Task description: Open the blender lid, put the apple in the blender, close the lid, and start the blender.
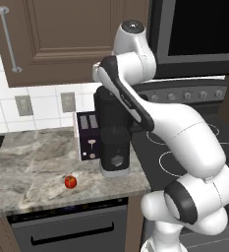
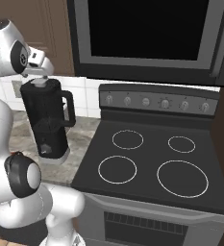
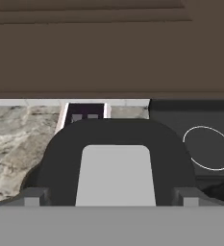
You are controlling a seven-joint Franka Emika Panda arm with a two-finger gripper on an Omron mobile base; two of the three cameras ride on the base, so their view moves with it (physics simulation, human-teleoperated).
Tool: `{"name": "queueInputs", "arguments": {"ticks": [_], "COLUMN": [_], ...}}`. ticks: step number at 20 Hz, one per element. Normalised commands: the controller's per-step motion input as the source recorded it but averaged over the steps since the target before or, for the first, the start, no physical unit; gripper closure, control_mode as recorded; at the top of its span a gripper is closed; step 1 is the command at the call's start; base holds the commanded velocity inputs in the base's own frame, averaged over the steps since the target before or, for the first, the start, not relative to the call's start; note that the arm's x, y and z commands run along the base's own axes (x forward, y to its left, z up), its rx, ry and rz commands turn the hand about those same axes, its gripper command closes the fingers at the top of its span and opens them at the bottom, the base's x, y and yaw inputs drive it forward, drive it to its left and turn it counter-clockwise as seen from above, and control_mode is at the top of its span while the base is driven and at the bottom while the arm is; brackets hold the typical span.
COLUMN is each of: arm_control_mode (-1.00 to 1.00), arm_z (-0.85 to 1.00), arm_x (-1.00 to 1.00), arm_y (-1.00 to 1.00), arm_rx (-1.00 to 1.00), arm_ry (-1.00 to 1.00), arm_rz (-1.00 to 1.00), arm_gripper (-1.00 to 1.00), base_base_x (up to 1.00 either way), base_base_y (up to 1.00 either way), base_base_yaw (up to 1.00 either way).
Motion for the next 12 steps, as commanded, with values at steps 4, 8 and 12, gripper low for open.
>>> {"name": "queueInputs", "arguments": {"ticks": [4, 8, 12], "arm_control_mode": [-1.0, -1.0, -1.0], "arm_z": [-0.02, -0.07, -0.14], "arm_x": [0.12, 0.04, 0.02], "arm_y": [0.0, 0.0, 0.0], "arm_rx": [0.04, 0.01, 0.0], "arm_ry": [0.0, 0.0, 0.0], "arm_rz": [0.0, 0.0, 0.0], "arm_gripper": [-1.0, -1.0, -1.0], "base_base_x": [0.0, 0.0, 0.0], "base_base_y": [0.0, 0.0, 0.0], "base_base_yaw": [0.0, 0.0, 0.0]}}
